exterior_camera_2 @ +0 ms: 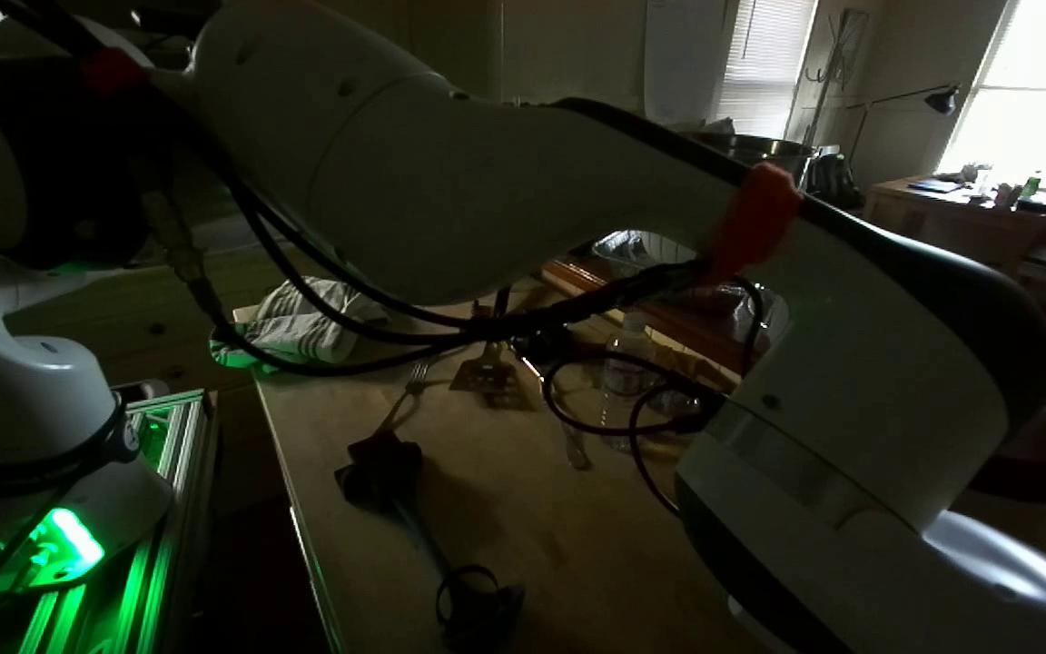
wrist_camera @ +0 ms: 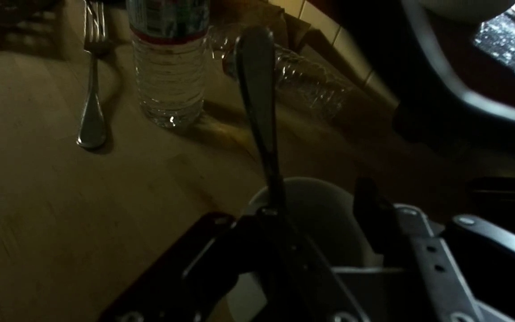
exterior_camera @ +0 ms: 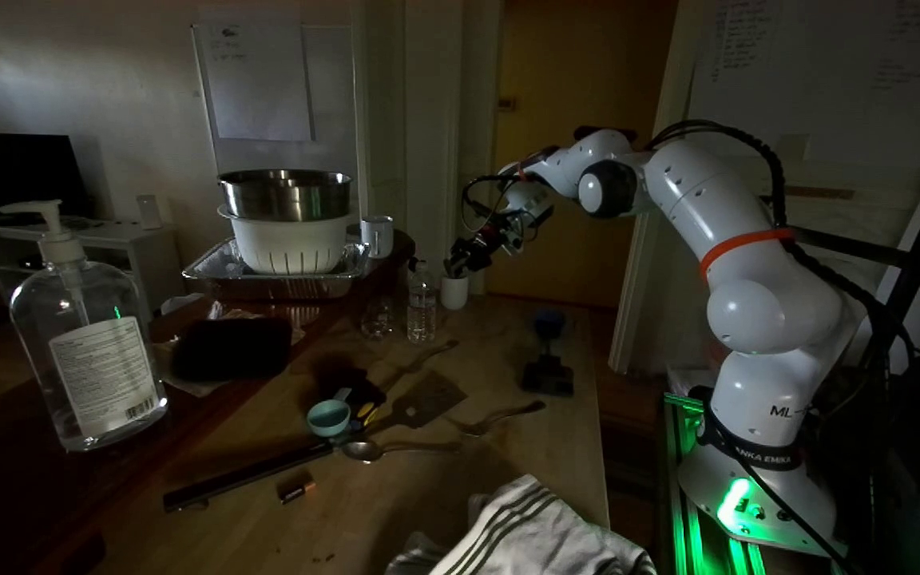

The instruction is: Put one spoon in the cup

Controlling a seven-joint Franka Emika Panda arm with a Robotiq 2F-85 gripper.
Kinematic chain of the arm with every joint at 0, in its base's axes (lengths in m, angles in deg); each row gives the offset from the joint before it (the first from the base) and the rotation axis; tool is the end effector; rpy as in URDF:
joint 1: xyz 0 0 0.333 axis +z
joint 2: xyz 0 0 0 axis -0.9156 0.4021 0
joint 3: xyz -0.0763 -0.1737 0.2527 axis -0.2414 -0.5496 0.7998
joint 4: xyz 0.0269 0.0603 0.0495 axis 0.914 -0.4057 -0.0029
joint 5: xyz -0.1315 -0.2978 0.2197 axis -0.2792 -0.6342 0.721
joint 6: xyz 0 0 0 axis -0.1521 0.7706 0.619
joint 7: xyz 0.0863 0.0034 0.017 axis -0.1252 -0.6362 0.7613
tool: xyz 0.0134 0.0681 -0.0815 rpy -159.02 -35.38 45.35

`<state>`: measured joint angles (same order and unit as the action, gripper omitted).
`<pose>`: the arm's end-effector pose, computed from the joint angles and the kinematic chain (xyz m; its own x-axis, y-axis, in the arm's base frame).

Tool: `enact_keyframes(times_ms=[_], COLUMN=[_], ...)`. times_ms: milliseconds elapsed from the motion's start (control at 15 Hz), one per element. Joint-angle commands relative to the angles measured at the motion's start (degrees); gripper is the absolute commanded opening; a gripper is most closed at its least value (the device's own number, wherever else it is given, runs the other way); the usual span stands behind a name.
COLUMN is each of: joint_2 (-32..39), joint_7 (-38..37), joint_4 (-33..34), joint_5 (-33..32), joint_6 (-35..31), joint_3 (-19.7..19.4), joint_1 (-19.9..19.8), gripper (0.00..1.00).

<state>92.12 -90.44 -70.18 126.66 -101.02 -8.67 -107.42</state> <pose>0.5730 -0.4793 0.2438 -0.0866 -0.5496 -0.8309 -0.8733 0.4433 -0.2022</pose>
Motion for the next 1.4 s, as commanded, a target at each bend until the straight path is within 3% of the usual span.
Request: enact_keyframes(times_ms=[0,133,533,867,933,1067,1267,1333], joint_2=[-1.7,-5.2,-22.0,-33.8,-37.5,-41.8,-49.0,-42.8], joint_7=[1.2,4.2,10.2,10.6,-0.8,-6.0,-12.7,-9.3], joint_4=[0.9,-1.1,-14.7,-21.5,-26.4,-30.3,-38.9,-30.3], joint_5=[-0.7,-3.4,-18.8,-29.0,-23.9,-20.5,-13.7,-16.8], joint_6=[2.2,1.9,1.4,13.4,8.3,13.0,14.2,14.9], joint_3=[0.3,-0.7,-5.0,-3.1,-3.8,-4.3,-3.8,-4.9], joint_1=[0.0,1.3,8.5,13.5,15.1,18.1,21.8,21.2], gripper=[0.38,0.62,1.0,1.0,1.0,1.0,1.0,1.0])
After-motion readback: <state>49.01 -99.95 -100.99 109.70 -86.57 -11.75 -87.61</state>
